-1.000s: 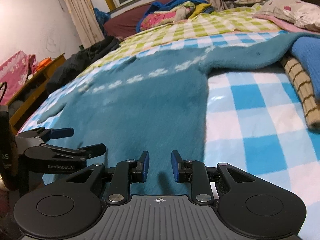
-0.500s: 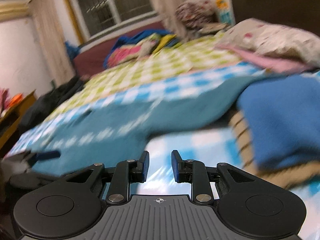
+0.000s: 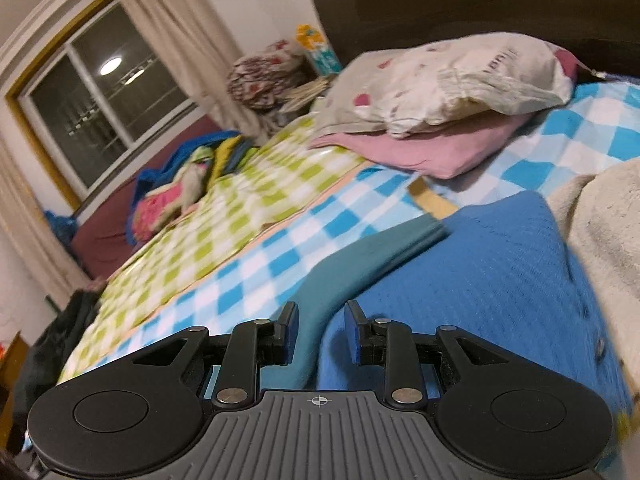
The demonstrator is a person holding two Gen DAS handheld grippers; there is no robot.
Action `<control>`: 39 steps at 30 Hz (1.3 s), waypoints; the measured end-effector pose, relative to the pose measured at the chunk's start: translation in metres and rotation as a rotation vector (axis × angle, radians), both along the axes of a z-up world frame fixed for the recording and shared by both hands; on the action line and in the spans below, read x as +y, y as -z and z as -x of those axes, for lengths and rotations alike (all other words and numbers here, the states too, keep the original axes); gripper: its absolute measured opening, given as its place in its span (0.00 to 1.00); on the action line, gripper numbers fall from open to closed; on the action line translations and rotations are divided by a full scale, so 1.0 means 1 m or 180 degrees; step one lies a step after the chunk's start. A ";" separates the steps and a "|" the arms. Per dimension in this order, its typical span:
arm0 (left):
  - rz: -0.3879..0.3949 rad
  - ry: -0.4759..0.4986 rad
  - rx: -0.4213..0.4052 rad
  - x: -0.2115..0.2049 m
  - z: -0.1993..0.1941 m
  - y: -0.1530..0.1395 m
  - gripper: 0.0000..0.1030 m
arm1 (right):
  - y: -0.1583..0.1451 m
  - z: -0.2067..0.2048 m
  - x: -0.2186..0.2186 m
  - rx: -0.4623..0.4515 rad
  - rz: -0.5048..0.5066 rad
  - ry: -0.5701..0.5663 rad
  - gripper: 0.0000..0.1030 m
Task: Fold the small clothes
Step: 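Reach the right gripper to a sleeve cuff and grasp it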
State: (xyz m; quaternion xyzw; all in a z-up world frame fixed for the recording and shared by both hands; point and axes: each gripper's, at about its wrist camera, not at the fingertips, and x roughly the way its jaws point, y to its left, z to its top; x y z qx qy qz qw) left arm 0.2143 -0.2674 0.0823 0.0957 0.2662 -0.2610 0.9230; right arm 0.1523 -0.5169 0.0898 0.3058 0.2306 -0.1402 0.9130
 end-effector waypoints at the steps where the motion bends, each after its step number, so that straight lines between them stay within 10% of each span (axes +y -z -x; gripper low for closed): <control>1: -0.0009 -0.0003 0.0009 -0.002 -0.001 0.001 1.00 | 0.003 -0.004 -0.005 0.0016 -0.0046 0.0027 0.26; 22: 0.0022 -0.0053 0.0147 0.014 -0.001 0.021 1.00 | 0.023 -0.042 -0.035 0.0075 -0.0682 0.0609 0.34; 30: -0.0025 -0.0313 0.0143 0.057 0.012 0.015 1.00 | 0.016 -0.049 -0.018 0.0080 -0.0322 0.0483 0.11; 39: 0.0022 -0.0585 0.0258 0.135 0.039 0.026 1.00 | -0.014 -0.054 0.052 -0.0063 0.0032 -0.0043 0.10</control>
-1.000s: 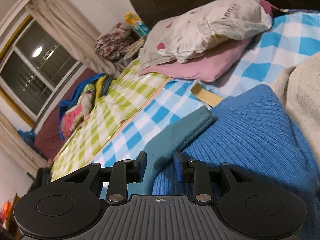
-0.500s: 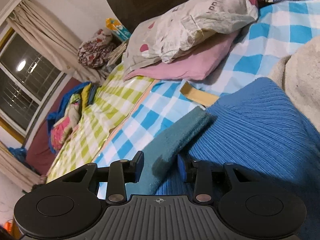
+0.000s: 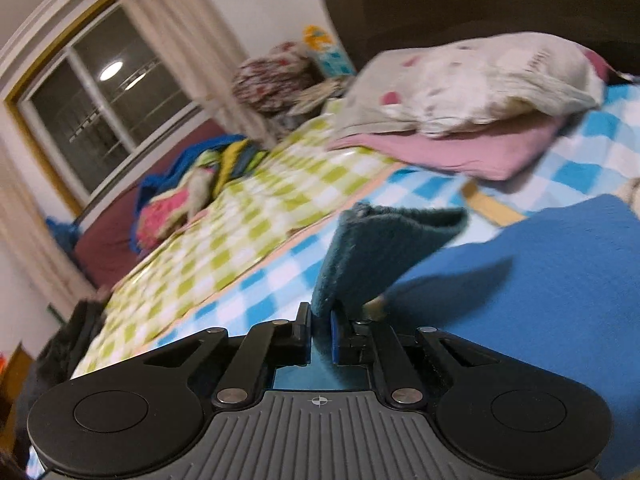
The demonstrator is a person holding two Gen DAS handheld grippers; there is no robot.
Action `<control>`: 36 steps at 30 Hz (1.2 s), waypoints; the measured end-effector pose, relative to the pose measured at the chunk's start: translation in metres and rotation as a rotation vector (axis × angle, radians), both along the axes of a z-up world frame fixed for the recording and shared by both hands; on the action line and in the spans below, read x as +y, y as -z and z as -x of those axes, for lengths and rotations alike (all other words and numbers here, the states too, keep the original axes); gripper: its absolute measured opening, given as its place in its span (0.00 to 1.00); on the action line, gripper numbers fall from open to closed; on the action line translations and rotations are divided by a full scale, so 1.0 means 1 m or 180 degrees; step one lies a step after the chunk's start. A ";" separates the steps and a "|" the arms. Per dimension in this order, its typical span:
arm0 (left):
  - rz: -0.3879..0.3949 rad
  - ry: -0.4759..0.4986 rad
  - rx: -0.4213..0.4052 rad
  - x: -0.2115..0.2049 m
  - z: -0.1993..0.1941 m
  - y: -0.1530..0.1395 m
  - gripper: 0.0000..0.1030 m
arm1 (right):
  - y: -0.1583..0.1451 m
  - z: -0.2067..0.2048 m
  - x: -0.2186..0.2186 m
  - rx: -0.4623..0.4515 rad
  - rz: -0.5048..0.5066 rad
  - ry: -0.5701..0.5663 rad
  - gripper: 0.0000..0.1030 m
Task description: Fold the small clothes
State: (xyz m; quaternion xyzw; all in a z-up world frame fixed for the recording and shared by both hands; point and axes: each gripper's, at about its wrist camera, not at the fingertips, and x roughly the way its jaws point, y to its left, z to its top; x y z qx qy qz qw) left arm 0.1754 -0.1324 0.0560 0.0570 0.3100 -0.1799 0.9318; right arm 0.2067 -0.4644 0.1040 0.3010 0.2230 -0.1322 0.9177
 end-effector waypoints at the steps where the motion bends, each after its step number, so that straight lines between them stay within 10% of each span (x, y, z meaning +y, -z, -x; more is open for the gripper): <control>1: -0.0023 -0.0028 0.0001 0.008 0.002 0.003 1.00 | -0.002 -0.004 0.011 0.0010 0.0029 -0.0056 0.10; 14: -0.0123 -0.0432 -0.0053 0.113 0.031 0.045 1.00 | 0.020 -0.081 0.182 0.0304 0.0626 -0.0912 0.10; 25: 0.0087 -0.0498 -0.0082 0.157 0.027 0.048 1.00 | 0.079 -0.104 0.309 0.0684 0.1834 -0.1191 0.10; 36: 0.0211 -0.0604 -0.0146 0.177 0.026 0.042 1.00 | 0.079 -0.116 0.350 0.0615 0.1868 -0.1336 0.10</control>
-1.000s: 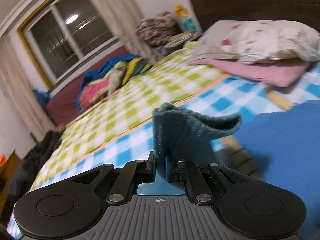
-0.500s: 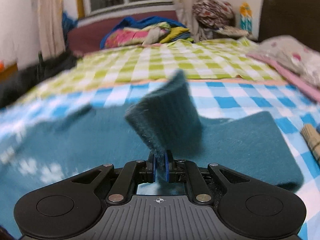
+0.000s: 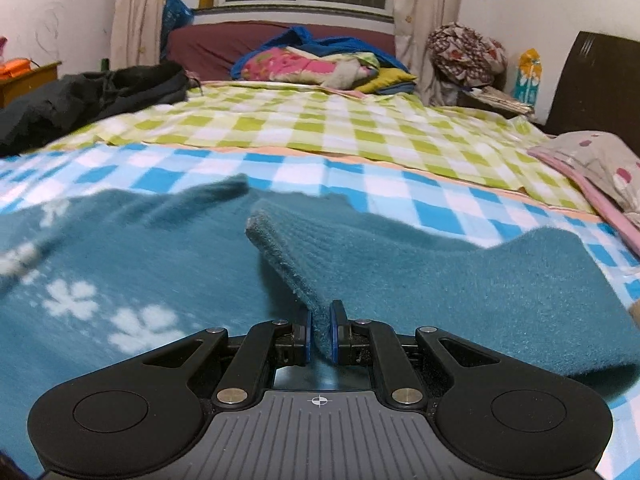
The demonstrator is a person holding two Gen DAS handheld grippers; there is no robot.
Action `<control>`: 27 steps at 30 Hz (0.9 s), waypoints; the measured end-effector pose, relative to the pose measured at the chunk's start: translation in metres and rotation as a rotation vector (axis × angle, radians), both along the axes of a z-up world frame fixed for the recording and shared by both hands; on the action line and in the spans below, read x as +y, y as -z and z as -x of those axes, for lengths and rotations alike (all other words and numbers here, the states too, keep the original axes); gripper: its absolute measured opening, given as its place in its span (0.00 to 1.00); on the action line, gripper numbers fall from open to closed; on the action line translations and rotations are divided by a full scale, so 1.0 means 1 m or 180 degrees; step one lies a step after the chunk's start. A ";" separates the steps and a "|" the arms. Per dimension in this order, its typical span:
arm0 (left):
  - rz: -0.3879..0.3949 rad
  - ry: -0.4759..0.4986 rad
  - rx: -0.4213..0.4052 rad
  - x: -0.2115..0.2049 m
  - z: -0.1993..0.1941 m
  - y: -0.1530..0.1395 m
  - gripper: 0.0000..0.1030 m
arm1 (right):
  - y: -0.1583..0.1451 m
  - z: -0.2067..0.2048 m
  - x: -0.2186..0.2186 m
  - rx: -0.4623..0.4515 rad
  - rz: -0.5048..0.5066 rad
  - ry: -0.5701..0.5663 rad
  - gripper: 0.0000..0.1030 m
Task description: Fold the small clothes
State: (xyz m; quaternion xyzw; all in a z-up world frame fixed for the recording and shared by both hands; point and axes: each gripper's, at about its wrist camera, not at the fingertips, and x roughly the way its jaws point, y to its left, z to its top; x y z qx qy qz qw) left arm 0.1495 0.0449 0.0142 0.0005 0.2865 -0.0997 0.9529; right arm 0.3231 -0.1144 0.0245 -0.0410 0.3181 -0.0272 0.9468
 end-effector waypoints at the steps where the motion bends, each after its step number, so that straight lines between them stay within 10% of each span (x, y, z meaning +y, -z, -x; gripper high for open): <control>1: 0.0016 -0.0001 -0.0002 0.001 0.000 -0.001 1.00 | -0.002 0.000 0.004 -0.0006 -0.0037 -0.0038 0.10; 27: 0.0097 -0.0239 -0.0158 0.031 0.000 -0.011 1.00 | -0.003 -0.028 0.092 0.0267 -0.0860 -0.0245 0.10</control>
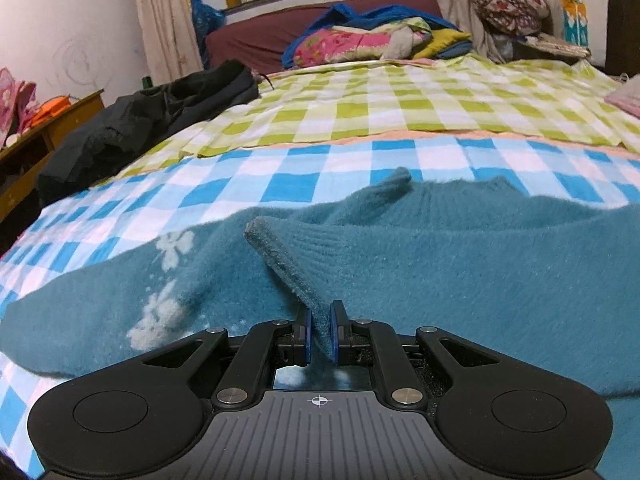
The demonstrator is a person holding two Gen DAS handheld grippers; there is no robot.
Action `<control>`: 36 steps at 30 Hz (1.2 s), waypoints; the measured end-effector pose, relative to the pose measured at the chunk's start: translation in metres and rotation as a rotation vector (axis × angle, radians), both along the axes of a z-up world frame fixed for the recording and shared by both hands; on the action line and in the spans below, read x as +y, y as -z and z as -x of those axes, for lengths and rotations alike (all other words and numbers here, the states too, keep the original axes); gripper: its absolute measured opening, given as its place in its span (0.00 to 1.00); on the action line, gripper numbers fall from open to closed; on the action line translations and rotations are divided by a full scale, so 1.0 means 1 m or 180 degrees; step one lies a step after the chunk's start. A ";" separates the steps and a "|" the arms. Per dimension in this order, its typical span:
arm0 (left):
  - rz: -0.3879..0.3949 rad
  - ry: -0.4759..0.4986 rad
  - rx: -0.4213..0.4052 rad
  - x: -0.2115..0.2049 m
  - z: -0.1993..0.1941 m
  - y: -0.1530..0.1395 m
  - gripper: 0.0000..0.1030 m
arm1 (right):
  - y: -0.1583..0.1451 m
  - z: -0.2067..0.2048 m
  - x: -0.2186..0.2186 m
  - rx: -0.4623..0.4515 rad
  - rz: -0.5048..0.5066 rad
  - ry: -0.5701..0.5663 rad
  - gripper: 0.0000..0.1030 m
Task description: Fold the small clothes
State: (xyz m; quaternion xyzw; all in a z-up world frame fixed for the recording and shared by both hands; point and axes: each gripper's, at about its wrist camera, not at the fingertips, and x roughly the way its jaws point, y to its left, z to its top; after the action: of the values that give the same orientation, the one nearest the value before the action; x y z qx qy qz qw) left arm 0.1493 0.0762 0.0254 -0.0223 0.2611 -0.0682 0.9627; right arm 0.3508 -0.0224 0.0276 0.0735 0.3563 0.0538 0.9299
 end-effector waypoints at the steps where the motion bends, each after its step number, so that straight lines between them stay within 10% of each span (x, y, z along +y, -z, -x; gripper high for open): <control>1: -0.0003 -0.0009 0.0006 0.000 -0.001 0.001 1.00 | 0.001 -0.001 0.002 0.0001 -0.0014 0.0004 0.10; 12: -0.0008 -0.0053 0.0050 0.001 -0.002 0.004 1.00 | 0.005 -0.004 0.016 -0.0039 -0.0064 -0.0086 0.11; 25: -0.0030 -0.0024 0.0040 0.000 -0.002 0.004 1.00 | -0.003 0.016 0.014 -0.0107 0.0029 -0.0602 0.42; 36: -0.0038 -0.0110 -0.0088 0.005 -0.001 0.000 1.00 | -0.024 0.030 -0.019 -0.0411 0.0184 -0.0500 0.41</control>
State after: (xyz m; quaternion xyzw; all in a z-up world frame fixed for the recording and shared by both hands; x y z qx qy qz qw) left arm 0.1501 0.0815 0.0258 -0.0200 0.2477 -0.0502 0.9673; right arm 0.3210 -0.0418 0.0516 0.0148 0.3017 0.1209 0.9456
